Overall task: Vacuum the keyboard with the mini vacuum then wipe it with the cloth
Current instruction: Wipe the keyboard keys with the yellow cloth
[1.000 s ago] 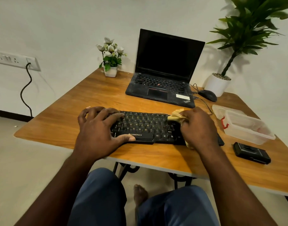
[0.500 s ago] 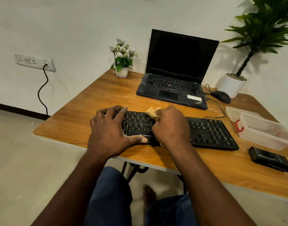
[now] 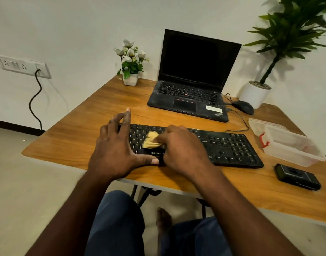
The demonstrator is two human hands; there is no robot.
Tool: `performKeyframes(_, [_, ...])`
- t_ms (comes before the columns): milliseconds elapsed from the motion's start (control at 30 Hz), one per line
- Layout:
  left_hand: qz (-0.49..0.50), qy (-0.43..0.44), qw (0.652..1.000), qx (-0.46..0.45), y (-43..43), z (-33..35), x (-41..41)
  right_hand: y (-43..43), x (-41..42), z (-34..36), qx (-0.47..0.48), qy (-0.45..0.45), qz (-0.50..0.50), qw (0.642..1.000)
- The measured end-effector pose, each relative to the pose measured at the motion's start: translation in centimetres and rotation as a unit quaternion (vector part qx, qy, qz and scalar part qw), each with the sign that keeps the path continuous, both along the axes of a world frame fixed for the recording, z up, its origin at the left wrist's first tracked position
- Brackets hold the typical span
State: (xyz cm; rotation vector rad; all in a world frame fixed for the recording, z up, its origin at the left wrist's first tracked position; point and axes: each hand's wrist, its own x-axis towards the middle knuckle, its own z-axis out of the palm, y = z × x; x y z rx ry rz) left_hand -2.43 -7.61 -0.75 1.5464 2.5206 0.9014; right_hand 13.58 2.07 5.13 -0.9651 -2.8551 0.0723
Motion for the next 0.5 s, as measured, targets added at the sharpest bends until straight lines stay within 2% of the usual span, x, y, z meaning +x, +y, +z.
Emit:
performKeyframes(133, [0.001, 0.005, 1.0, -0.013, 0.0, 0.3, 0.2, 2.7, 4.5, 0.6, -0.021, 0.002, -0.101, 0.995])
performKeyframes(233, [0.006, 0.012, 1.0, -0.012, 0.0, 0.3, 0.4, 3.3, 6.1, 0.8, -0.021, 0.003, -0.138, 0.99])
performKeyframes(333, [0.009, 0.022, 1.0, -0.012, -0.1, 0.3, 0.5, 2.5, 5.1, 0.4, 0.019, 0.004, -0.123, 0.992])
performKeyframes(433, [0.009, 0.025, 1.0, -0.016, -0.1, 0.1, 0.4, 1.5, 3.5, -0.5, 0.003, 0.037, -0.082, 0.996])
performKeyframes(500, [0.008, 0.022, 1.0, -0.018, -0.1, 0.1, 0.3, 1.7, 3.3, -0.7, -0.012, 0.041, -0.088, 0.995])
